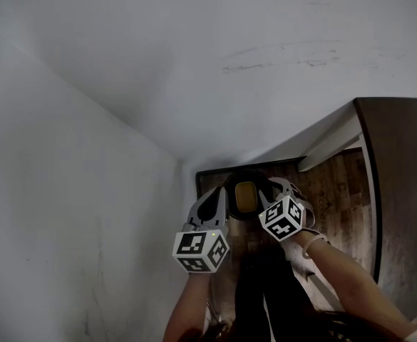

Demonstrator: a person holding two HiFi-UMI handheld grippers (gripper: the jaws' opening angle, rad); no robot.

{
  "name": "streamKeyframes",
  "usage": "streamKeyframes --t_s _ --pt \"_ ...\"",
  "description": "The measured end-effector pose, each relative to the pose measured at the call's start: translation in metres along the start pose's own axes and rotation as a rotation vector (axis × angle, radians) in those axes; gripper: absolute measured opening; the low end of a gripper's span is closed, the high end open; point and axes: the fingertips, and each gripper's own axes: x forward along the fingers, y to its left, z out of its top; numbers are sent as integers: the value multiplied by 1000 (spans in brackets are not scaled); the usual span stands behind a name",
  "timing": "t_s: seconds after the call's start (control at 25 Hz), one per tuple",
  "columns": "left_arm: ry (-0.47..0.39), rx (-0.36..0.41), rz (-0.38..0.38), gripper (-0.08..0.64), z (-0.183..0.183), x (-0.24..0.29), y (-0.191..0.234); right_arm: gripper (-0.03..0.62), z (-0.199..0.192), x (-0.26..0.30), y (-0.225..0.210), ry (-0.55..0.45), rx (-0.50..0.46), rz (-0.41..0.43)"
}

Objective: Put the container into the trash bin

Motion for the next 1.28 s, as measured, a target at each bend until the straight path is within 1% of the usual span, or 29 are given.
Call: streamKeyframes --t_s 0.24,0.44,0.72,1.04,1.28 --pt "-15 18 -17 20 23 -6 -15 117 19 -28 -2 -33 21 0" --pt "-3 32 -28 20 37 -19 -32 110 35 -57 -1 -61 42 4" --pt "-10 77 -48 20 69 -34 -55 97 64 -97 -10 -115 90 -16" --pt "-26 108 -54 20 104 -54 -75 74 94 -147 -17 -180 140 -42" --pt "-20 147 -57 20 123 -70 -91 72 120 -186 -29 -242 215 -68"
